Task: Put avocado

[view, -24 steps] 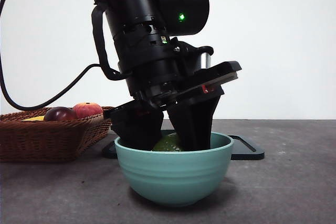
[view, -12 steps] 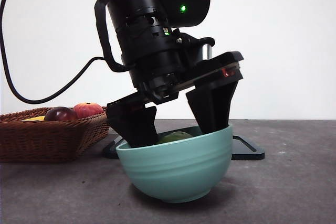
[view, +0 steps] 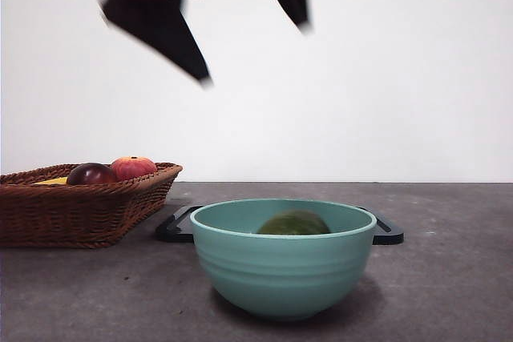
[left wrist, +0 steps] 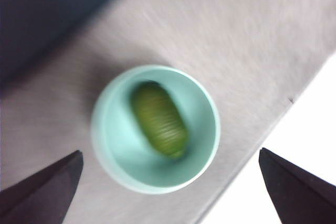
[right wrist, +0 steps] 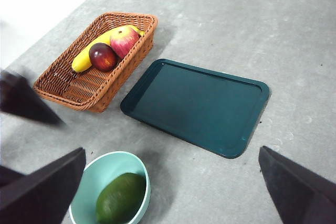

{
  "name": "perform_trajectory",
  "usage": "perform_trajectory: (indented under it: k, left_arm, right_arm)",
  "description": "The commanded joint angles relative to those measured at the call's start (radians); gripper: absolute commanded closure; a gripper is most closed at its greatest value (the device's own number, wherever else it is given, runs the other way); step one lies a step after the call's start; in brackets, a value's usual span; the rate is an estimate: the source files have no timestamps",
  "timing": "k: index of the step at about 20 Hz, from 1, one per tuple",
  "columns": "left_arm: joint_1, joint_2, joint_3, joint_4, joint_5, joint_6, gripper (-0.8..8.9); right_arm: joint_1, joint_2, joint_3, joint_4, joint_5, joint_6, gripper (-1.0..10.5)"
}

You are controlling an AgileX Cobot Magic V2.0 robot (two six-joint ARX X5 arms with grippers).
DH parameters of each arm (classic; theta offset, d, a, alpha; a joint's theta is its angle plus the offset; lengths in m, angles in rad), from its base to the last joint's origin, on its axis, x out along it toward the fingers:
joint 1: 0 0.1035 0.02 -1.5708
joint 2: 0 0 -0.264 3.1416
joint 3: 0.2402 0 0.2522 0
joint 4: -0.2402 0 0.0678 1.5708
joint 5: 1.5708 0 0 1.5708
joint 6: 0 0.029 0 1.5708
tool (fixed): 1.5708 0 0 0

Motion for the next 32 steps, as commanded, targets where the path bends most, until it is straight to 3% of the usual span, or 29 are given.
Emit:
perform_trajectory:
  k: [1,3,11,20,27,32]
  left_arm:
    - [-0.005,-0.108,0.022,-0.027,-0.108,0.074,2.79]
    - [0.004,-0.211,0.022,-0.064,-0.193,0.105,2.82]
    - [0.017,-0.592,-0.026,-0.142,-0.204,0.125,2.84]
    - [0.017,-0.827,-0.190,-0.155,-0.209,0.034,2.84]
    - [0.017,-0.852,-0.193,-0.153,-0.209,0.035,2.84]
    - [0.017,-0.852,-0.193,-0.146,-0.209,0.035,2.84]
  right_arm:
    - [0.004,0.006,0.016,0.006,-0.001,0.011,4.2]
    - [0.004,0.007,0.016,0.006,-0.003,0.011,4.2]
    - [0.027,0.024,0.016,0.006,-0.002,0.010,4.2]
    - [0.172,0.160,0.016,0.014,0.009,0.038,4.2]
    - [0.373,0.393,0.041,0.032,0.183,0.114,4.2]
    - [0.437,0.637,0.143,-0.058,0.257,0.134,4.2]
